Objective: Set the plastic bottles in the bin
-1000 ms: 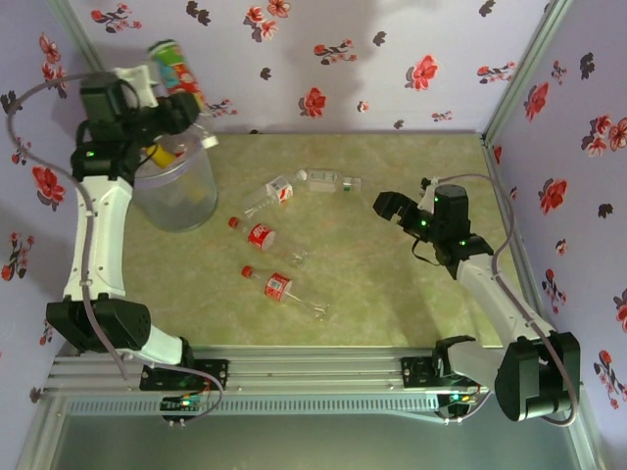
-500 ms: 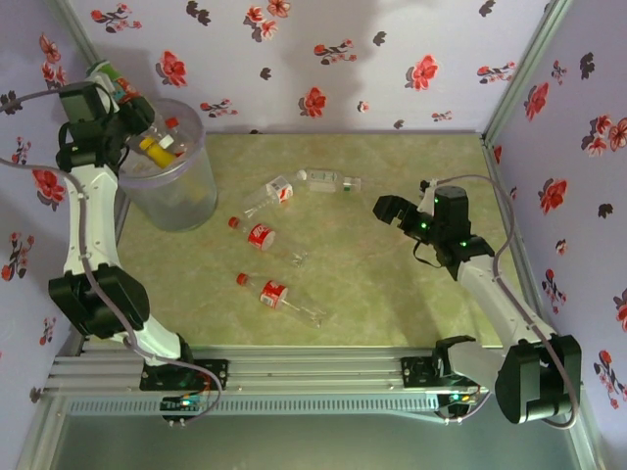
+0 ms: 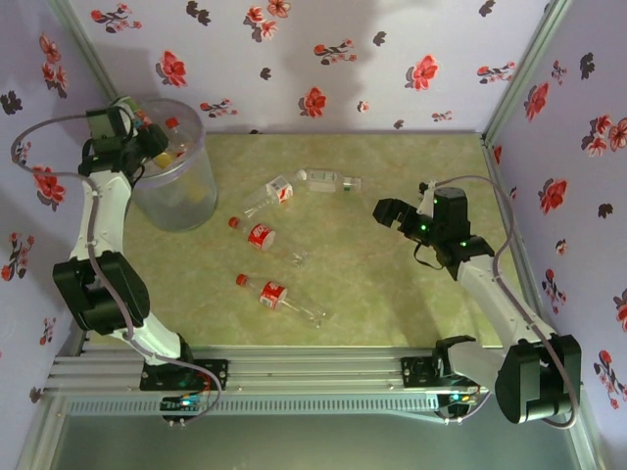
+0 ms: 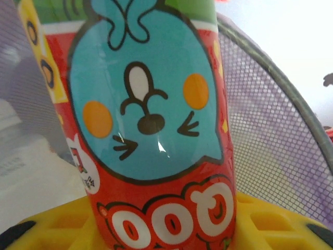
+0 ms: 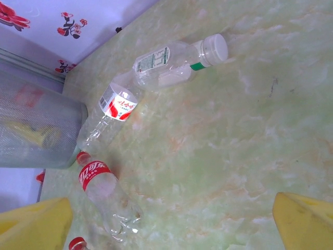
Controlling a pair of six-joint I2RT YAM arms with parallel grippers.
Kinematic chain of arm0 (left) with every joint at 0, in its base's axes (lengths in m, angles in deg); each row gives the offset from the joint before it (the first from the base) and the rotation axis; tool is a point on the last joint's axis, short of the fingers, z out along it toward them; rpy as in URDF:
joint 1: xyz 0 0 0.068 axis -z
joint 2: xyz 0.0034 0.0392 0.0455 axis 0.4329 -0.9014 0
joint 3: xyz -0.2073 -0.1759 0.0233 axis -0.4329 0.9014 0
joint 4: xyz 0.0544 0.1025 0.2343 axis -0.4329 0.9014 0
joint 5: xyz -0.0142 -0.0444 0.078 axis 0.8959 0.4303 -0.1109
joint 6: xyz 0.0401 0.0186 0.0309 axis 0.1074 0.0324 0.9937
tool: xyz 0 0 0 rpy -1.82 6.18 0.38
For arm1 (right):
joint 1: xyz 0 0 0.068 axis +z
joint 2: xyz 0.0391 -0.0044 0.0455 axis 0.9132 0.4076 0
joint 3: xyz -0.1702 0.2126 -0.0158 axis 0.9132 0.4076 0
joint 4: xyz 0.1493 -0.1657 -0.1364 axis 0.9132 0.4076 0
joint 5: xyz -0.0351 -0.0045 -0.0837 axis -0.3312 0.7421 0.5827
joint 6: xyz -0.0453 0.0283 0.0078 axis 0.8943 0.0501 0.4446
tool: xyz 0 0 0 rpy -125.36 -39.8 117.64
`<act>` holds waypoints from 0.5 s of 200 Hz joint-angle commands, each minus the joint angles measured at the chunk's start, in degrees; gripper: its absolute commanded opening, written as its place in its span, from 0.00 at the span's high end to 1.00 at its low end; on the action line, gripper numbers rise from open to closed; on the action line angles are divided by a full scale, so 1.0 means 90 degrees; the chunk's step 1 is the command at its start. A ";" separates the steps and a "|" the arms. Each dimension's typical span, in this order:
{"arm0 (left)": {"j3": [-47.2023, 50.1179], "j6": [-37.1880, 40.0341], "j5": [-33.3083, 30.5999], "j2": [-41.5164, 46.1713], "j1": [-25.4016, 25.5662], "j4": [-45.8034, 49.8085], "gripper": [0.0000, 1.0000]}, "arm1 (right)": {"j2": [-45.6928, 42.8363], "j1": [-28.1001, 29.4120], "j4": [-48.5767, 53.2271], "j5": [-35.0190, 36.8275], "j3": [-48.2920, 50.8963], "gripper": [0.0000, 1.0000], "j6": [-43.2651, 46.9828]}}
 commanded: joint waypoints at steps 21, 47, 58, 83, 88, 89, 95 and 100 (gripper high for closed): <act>0.0170 0.0048 -0.0080 -0.0337 0.0332 -0.0303 1.00 | -0.0002 -0.0017 0.0129 0.0102 -0.0190 0.01 0.0130; 0.0237 0.0030 -0.0167 -0.0512 0.0456 -0.0228 1.00 | -0.0092 -0.0009 0.0245 0.0222 -0.0190 0.01 0.0203; 0.0272 0.0031 -0.0210 -0.0563 0.0485 -0.0203 1.00 | -0.0118 -0.0009 0.0289 0.0249 -0.0208 0.01 0.0240; 0.0347 0.0007 -0.0241 -0.0642 0.0498 -0.0227 1.00 | -0.0129 -0.0010 0.0314 0.0263 -0.0200 0.01 0.0262; 0.0356 0.0021 -0.0243 -0.0664 0.0499 -0.0224 1.00 | -0.0130 -0.0007 0.0310 0.0258 -0.0197 0.01 0.0262; 0.0352 0.0026 -0.0243 -0.0665 0.0499 -0.0220 1.00 | -0.0130 -0.0007 0.0311 0.0262 -0.0194 0.01 0.0262; 0.0340 0.0036 -0.0248 -0.0711 0.0491 -0.0193 1.00 | -0.0128 -0.0007 0.0309 0.0275 -0.0197 0.01 0.0272; 0.0314 0.0057 -0.0257 -0.0746 0.0485 -0.0160 0.97 | -0.0129 -0.0008 0.0312 0.0272 -0.0191 0.01 0.0272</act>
